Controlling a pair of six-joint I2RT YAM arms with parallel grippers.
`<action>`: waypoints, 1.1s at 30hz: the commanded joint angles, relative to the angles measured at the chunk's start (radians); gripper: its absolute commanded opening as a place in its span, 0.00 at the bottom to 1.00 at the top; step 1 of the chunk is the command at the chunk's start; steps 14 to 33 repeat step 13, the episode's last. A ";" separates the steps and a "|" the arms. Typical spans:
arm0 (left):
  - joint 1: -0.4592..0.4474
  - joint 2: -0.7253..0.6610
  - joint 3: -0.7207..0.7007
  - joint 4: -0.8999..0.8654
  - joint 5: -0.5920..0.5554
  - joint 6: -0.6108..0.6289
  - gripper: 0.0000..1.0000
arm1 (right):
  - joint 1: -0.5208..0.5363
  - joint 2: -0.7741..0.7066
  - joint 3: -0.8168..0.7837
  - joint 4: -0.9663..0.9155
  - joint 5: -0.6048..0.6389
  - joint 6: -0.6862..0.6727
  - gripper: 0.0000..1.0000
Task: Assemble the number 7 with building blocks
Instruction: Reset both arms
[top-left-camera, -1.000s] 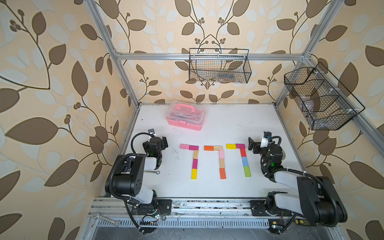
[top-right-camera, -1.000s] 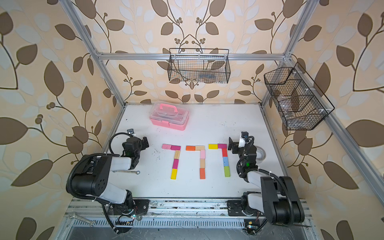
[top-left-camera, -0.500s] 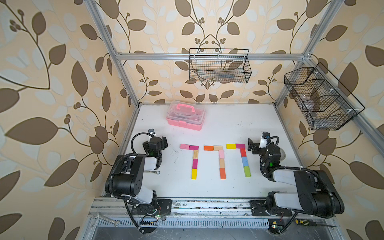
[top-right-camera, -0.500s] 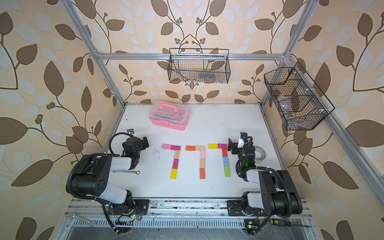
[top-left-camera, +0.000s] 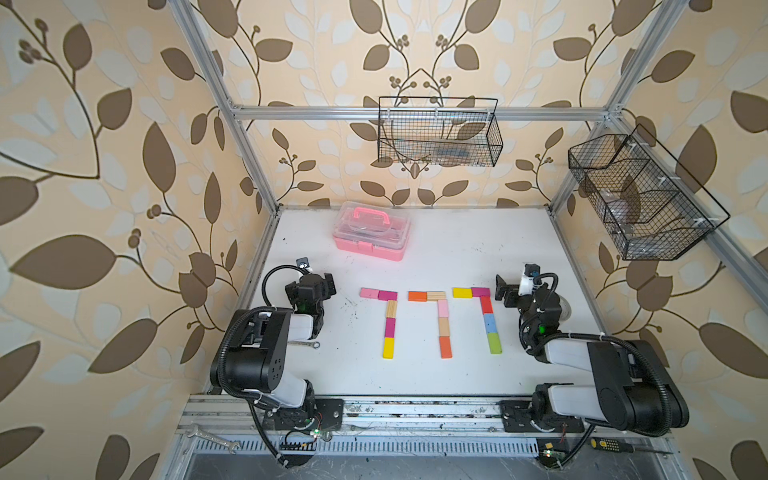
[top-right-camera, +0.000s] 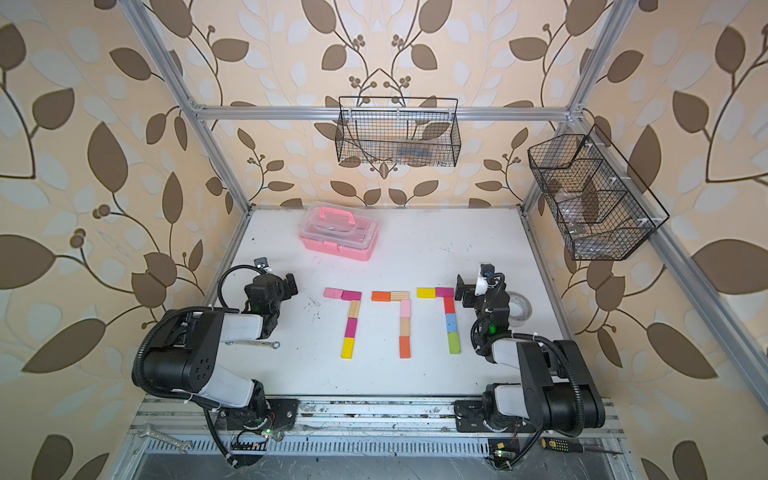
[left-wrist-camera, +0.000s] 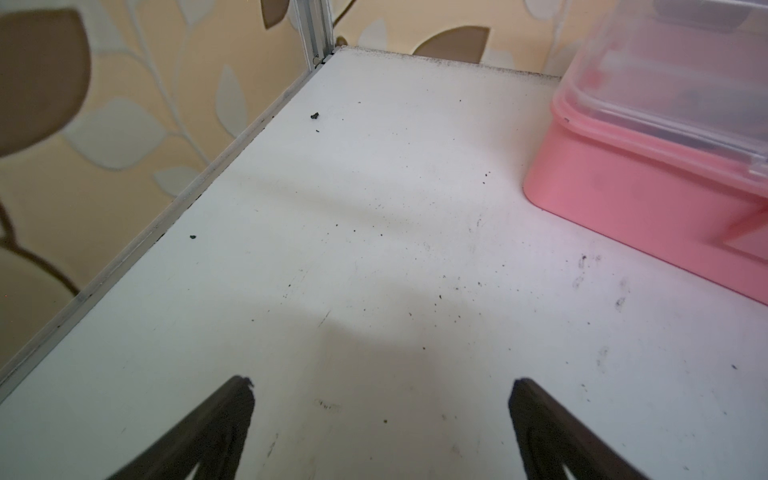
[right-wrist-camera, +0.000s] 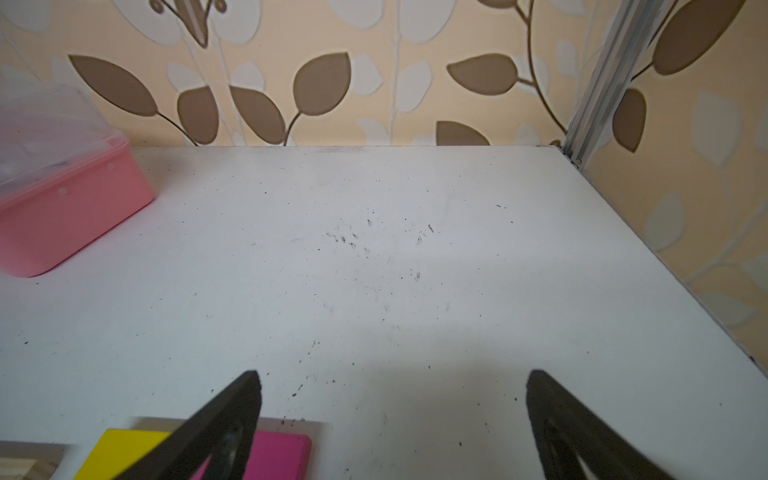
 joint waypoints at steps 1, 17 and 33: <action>0.011 -0.014 -0.005 0.034 0.002 0.011 0.99 | -0.026 0.002 -0.009 0.032 -0.039 -0.004 1.00; 0.011 -0.014 -0.006 0.039 0.002 0.013 0.99 | -0.003 0.000 -0.017 0.045 -0.008 -0.023 1.00; 0.011 -0.014 -0.006 0.039 0.002 0.013 0.99 | -0.003 0.000 -0.017 0.045 -0.008 -0.023 1.00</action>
